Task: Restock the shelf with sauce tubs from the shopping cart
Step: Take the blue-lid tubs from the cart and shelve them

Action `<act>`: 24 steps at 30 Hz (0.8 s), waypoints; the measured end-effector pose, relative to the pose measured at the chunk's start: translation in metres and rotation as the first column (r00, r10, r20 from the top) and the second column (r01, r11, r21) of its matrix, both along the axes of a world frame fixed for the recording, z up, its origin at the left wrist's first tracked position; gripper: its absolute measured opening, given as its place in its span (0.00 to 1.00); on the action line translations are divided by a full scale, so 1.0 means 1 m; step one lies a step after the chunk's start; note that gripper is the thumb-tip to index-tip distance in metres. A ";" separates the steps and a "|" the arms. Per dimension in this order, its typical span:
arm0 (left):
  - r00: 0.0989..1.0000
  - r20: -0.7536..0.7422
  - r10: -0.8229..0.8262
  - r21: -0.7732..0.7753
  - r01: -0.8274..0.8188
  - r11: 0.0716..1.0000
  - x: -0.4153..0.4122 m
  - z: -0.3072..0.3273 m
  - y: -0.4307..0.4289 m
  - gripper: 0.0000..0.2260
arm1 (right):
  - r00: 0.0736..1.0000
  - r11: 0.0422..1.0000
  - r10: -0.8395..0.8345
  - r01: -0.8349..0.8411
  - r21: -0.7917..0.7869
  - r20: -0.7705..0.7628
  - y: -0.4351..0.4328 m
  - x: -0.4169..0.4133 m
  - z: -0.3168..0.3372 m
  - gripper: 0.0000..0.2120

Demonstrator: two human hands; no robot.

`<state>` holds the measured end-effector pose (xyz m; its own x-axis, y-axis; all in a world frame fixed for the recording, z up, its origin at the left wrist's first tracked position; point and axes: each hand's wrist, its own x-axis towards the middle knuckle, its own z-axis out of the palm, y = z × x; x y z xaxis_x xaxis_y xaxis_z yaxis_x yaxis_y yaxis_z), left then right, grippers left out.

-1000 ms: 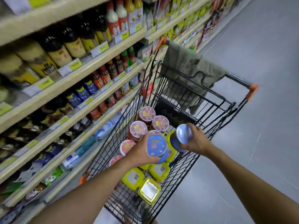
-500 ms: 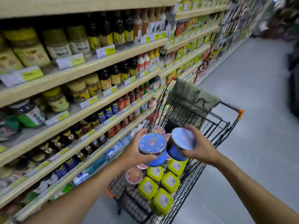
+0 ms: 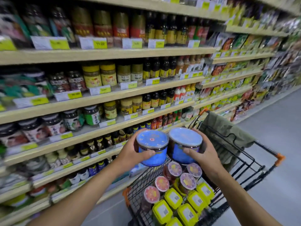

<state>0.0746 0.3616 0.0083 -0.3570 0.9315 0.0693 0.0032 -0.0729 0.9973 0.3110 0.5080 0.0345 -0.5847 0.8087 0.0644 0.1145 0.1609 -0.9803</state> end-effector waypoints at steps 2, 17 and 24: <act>0.997 -0.026 0.076 0.005 -0.076 0.997 0.001 0.009 -0.019 0.42 | 0.997 0.999 0.047 -0.048 -0.021 -0.055 -0.007 -0.010 0.003 0.43; 0.804 -0.074 0.590 -0.018 -0.592 0.805 -0.007 0.038 -0.198 0.30 | 0.869 0.870 0.492 -0.490 0.050 -0.056 -0.114 -0.112 0.030 0.48; 0.686 -0.098 0.721 0.017 -0.723 0.690 -0.018 0.050 -0.290 0.35 | 0.813 0.812 0.581 -0.576 0.089 -0.039 -0.187 -0.169 0.036 0.30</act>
